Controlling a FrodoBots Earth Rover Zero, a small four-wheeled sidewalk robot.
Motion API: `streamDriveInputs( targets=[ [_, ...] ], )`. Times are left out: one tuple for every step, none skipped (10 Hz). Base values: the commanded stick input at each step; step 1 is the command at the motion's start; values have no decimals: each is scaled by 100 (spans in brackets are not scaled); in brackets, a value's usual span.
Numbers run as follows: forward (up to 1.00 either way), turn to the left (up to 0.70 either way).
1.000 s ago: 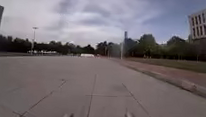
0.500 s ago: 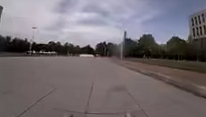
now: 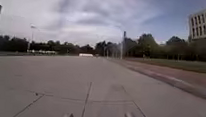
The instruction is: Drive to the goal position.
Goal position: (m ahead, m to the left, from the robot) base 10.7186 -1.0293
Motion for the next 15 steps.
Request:
streamDriveInputs(
  targets=[
    [100, 0],
    [100, 0],
    [100, 0],
    [100, 0],
    [100, 0],
    [100, 0],
    [100, 0],
    [100, 1],
    [100, 20],
    [100, 2],
    [100, 0],
    [100, 0],
    [100, 0],
    [100, 0],
    [100, 0]
  ],
)
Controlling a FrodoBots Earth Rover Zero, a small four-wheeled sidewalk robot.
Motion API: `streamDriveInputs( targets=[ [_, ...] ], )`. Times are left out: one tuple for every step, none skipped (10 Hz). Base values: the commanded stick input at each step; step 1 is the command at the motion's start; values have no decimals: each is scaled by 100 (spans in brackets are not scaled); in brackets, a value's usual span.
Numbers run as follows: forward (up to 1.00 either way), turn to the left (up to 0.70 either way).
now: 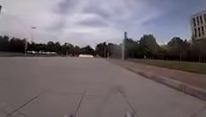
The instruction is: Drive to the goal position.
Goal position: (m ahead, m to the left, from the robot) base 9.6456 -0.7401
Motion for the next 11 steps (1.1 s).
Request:
streamDriveInputs(
  targets=[
    [100, 0],
    [100, 0],
    [100, 0],
    [100, 0],
    [100, 0],
    [100, 0],
    [100, 0],
    [100, 0],
    [100, 0],
    [100, 0],
    [100, 0]
  ],
)
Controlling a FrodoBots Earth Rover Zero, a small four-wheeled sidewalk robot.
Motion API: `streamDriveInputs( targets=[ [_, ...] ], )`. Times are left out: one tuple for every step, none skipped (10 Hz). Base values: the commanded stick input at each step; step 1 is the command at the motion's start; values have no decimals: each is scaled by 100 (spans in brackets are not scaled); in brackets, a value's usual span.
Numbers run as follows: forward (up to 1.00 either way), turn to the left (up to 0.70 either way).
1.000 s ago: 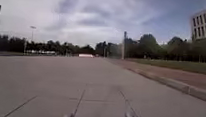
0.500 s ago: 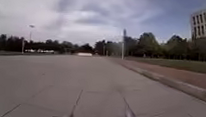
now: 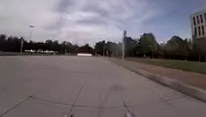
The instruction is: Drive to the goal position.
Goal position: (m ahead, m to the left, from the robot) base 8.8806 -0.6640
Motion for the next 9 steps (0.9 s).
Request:
streamDriveInputs(
  targets=[
    [100, 0],
    [100, 0],
    [100, 0],
    [100, 0],
    [100, 0],
    [100, 0],
    [100, 0],
    [100, 0],
    [100, 0]
  ],
)
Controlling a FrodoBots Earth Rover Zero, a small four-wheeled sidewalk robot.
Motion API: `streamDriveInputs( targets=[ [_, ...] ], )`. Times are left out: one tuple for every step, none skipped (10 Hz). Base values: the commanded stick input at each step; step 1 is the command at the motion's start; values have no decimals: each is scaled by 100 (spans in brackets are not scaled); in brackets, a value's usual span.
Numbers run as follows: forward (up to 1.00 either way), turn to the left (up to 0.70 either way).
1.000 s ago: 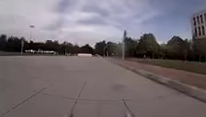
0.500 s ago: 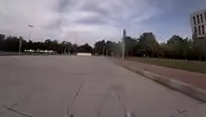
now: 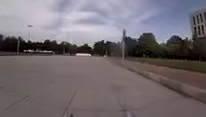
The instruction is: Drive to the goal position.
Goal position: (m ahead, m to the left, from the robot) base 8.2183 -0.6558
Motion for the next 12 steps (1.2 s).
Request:
streamDriveInputs(
  targets=[
    [100, 0],
    [100, 0],
    [100, 0],
    [100, 0],
    [100, 0],
    [100, 0],
    [100, 0],
    [100, 0],
    [100, 0],
    [100, 0],
    [100, 0],
    [100, 0]
  ],
)
